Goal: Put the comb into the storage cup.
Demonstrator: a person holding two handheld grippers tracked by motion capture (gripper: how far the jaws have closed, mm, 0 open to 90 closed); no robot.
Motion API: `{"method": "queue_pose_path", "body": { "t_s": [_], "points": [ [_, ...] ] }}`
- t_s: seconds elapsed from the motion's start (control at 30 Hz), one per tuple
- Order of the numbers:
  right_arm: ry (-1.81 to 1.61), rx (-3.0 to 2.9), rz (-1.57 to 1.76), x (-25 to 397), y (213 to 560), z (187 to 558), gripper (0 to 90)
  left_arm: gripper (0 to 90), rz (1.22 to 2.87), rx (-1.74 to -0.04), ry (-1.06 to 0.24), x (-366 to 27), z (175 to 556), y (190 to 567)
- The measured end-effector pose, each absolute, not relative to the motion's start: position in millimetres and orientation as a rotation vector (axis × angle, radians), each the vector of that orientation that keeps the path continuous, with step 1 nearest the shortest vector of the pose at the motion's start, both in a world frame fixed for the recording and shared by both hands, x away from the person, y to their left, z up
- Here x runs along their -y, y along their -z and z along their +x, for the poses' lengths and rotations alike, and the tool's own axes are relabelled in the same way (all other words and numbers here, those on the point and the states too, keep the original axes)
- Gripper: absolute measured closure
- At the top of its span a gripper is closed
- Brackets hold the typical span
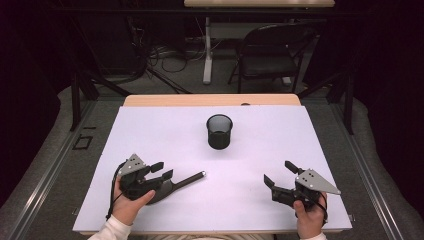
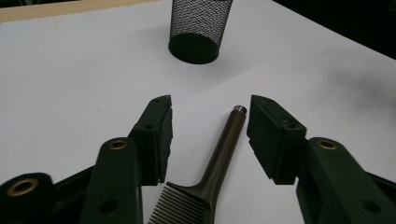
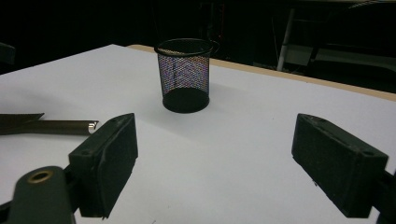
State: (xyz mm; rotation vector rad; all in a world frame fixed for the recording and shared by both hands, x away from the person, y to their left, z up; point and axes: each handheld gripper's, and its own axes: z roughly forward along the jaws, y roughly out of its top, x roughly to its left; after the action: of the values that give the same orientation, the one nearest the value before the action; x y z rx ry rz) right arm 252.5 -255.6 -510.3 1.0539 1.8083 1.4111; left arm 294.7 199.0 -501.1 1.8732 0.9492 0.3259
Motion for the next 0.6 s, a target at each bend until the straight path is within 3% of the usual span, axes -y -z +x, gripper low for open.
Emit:
{"method": "queue_pose_path", "body": {
  "t_s": [0.6],
  "points": [
    [-1.418, -1.817, 1.060, 257, 511, 254, 14.4, 76.7, 1.950, -0.988, -0.256, -169, 316, 507]
  ]
}}
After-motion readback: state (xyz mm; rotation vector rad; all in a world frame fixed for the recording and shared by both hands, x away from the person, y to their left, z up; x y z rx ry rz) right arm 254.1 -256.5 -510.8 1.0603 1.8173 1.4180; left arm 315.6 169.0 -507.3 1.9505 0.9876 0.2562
